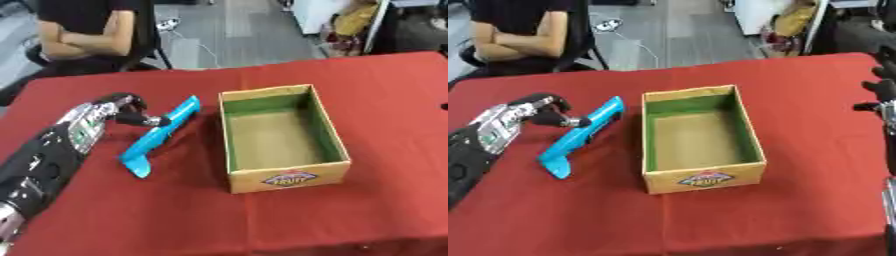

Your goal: Pick up objects on the table and place them in the box.

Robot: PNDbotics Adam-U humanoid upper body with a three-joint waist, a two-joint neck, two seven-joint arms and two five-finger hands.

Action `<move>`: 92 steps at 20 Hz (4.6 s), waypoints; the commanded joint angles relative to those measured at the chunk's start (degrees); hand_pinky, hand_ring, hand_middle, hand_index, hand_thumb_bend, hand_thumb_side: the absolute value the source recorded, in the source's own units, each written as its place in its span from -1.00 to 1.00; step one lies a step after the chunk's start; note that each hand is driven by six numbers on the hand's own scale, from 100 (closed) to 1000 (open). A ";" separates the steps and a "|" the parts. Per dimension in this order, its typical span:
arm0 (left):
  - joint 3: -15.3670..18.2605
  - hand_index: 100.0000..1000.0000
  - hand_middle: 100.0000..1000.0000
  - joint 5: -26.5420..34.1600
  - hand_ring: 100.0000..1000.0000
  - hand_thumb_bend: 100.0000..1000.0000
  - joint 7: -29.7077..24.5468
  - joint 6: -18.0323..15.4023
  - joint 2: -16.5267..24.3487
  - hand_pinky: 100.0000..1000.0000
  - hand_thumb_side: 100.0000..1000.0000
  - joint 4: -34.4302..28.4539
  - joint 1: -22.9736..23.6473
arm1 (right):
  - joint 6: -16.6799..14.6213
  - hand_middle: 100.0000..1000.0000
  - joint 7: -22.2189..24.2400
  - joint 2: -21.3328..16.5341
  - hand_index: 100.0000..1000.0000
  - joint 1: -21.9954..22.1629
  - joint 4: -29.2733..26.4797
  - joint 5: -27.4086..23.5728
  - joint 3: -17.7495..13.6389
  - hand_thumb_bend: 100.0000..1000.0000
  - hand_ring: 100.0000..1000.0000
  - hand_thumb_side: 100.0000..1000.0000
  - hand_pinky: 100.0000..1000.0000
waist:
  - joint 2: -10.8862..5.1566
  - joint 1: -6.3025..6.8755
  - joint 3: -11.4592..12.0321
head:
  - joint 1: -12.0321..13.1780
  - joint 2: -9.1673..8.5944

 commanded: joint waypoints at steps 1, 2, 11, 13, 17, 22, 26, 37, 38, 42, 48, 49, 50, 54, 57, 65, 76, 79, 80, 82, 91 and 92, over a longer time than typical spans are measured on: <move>-0.01 0.60 0.40 -1.90 0.32 0.94 -0.44 -0.33 0.72 0.30 0.33 0.02 -0.64 | -0.10 0.81 0.23 -0.95 1.00 -0.73 -0.88 -0.08 -0.04 -0.15 0.68 0.92 0.19 | -0.46 -0.20 -0.03 | 0.30 -0.05; -0.03 0.60 0.40 -2.62 0.32 0.94 -0.53 -0.33 0.65 0.30 0.33 0.11 -0.64 | -0.10 0.81 0.25 -0.95 1.00 -0.73 -0.87 -0.10 -0.02 -0.15 0.68 0.92 0.19 | -0.46 -0.20 -0.04 | 0.29 -0.05; 0.25 0.59 0.40 -9.11 0.35 0.93 -0.39 -0.03 0.18 0.34 0.31 0.39 -0.68 | -0.10 0.81 0.37 -0.98 1.00 -0.73 -0.84 -0.14 0.01 -0.15 0.68 0.91 0.19 | -0.45 -0.24 -0.05 | 0.33 -0.05; 0.30 0.59 0.40 -9.91 0.35 0.93 -0.38 0.00 0.13 0.34 0.31 0.37 -0.71 | -0.10 0.81 0.37 -0.98 1.00 -0.72 -0.85 -0.14 0.00 -0.15 0.68 0.91 0.19 | -0.46 -0.24 -0.05 | 0.34 -0.05; 0.33 0.58 0.39 -11.54 0.35 0.93 -0.44 0.21 0.11 0.36 0.30 0.26 -0.73 | -0.09 0.82 0.42 -0.97 1.00 -0.71 -0.87 -0.12 0.03 -0.15 0.68 0.91 0.19 | -0.46 -0.23 -0.04 | 0.34 -0.05; 0.14 0.52 0.27 -14.78 0.26 0.90 -0.31 0.77 0.07 0.30 0.20 -0.27 -0.82 | -0.08 0.82 0.49 -0.97 1.00 -0.68 -0.84 -0.11 0.07 -0.15 0.68 0.91 0.19 | -0.44 -0.23 -0.01 | 0.40 -0.05; 0.13 0.47 0.20 -17.75 0.17 0.88 -0.77 1.06 -0.18 0.23 0.14 -0.68 -0.91 | -0.08 0.82 0.52 -0.93 1.00 -0.68 -0.86 -0.09 0.08 -0.15 0.68 0.91 0.19 | -0.47 -0.24 -0.02 | 0.51 -0.05; 0.11 0.06 -0.28 -21.27 -0.38 0.03 -0.20 1.97 -1.13 -0.36 -0.30 -1.46 -1.05 | -0.05 0.82 0.60 -0.78 1.00 -0.72 -0.93 -0.02 0.13 -0.15 0.68 0.91 0.19 | -0.43 -0.23 -0.13 | 0.55 -0.05; 0.15 0.06 -0.28 -21.52 -0.38 0.03 0.24 2.15 -1.18 -0.36 -0.30 -1.52 -1.03 | -0.04 0.82 0.61 -0.77 1.00 -0.73 -0.93 -0.01 0.13 -0.15 0.68 0.91 0.19 | -0.43 -0.23 -0.13 | 0.56 -0.05; 0.35 -0.16 -0.49 -22.16 -0.58 -1.00 2.55 2.82 -1.22 -0.58 -0.44 -1.86 -1.01 | 0.00 0.82 0.66 -0.76 1.00 -0.73 -0.91 0.03 0.14 -0.15 0.68 0.90 0.19 | -0.43 -0.23 -0.14 | 0.52 -0.05; 0.57 -0.34 -0.64 -21.60 -0.72 -1.00 6.28 3.58 -1.17 -0.68 -0.25 -1.90 -0.99 | 0.08 0.82 0.74 -0.81 1.00 -0.75 -0.89 0.13 0.09 -0.14 0.68 0.90 0.19 | -0.39 -0.25 -0.15 | 0.56 -0.05; 0.54 -0.34 -0.64 -21.53 -0.72 -1.00 6.70 3.64 -1.16 -0.68 -0.25 -1.84 -0.97 | 0.09 0.82 0.75 -0.81 1.00 -0.76 -0.89 0.15 0.08 -0.14 0.68 0.90 0.19 | -0.39 -0.25 -0.16 | 0.57 -0.05; 0.57 -0.40 -0.69 -21.42 -0.76 -1.00 7.01 3.72 -1.13 -0.68 -0.26 -1.74 -0.96 | 0.10 0.82 0.76 -0.82 1.00 -0.76 -0.88 0.16 0.08 -0.14 0.68 0.89 0.19 | -0.39 -0.25 -0.16 | 0.54 -0.05; 0.60 -0.42 -0.72 -20.56 -0.78 -1.00 7.26 3.66 -1.00 -0.68 -0.29 -1.58 -0.92 | 0.15 0.82 0.78 -0.84 1.00 -0.78 -0.88 0.24 0.04 -0.14 0.68 0.89 0.19 | -0.41 -0.24 -0.20 | 0.50 -0.05; 0.61 -0.44 -0.74 -19.27 -0.79 -1.00 6.71 3.56 -0.91 -0.68 -0.30 -1.65 -0.92 | 0.18 0.82 0.83 -0.84 1.00 -0.79 -0.87 0.28 0.03 -0.14 0.68 0.89 0.19 | -0.41 -0.25 -0.26 | 0.52 -0.05; -1.11 -0.61 -0.96 -9.30 -1.00 -1.00 2.07 3.55 3.16 -0.80 -0.36 -8.39 -0.92 | 0.27 0.82 0.89 -0.96 1.00 -0.81 -0.79 0.34 -0.03 -0.14 0.68 0.88 0.19 | -0.42 -0.09 -0.38 | 0.38 -0.05; -4.89 -0.60 -0.95 -0.18 -1.00 -1.00 -5.02 7.91 9.58 -0.80 -0.33 -21.64 -0.10 | 0.36 0.82 1.12 -1.15 1.00 -0.85 -0.62 0.47 0.07 -0.14 0.68 0.87 0.19 | -0.53 0.10 -0.56 | 0.40 -0.05; -5.05 -0.60 -0.95 -0.03 -1.00 -1.00 -5.45 8.29 9.67 -0.80 -0.32 -22.01 -0.07 | 0.37 0.82 1.15 -1.15 1.00 -0.87 -0.62 0.47 0.07 -0.14 0.68 0.87 0.19 | -0.51 0.11 -0.59 | 0.41 -0.05; -5.11 -0.60 -0.95 -0.02 -1.00 -1.00 -5.54 8.34 9.66 -0.80 -0.32 -22.04 -0.07 | 0.38 0.82 1.17 -1.15 1.00 -0.87 -0.61 0.47 0.07 -0.14 0.68 0.87 0.19 | -0.51 0.12 -0.60 | 0.40 -0.05; -5.21 -0.60 -0.95 -0.04 -1.00 -1.00 -5.71 8.37 9.65 -0.80 -0.32 -22.03 -0.09 | 0.39 0.82 1.19 -1.14 1.00 -0.88 -0.62 0.48 0.08 -0.14 0.68 0.87 0.19 | -0.51 0.12 -0.63 | 0.41 -0.05; -5.16 -0.61 -0.96 -0.43 -1.00 -1.00 -5.83 8.40 9.87 -0.79 -0.31 -22.06 -0.22 | 0.46 0.82 1.28 -1.12 1.00 -0.82 -0.62 0.56 0.11 -0.14 0.68 0.87 0.19 | -0.57 0.12 -0.58 | 0.48 -0.05; -5.13 -0.61 -0.96 -0.46 -1.00 -1.00 -5.82 8.42 9.89 -0.79 -0.31 -22.05 -0.22 | 0.47 0.82 1.30 -1.11 1.00 -0.82 -0.61 0.57 0.12 -0.14 0.68 0.87 0.19 | -0.57 0.12 -0.58 | 0.50 -0.05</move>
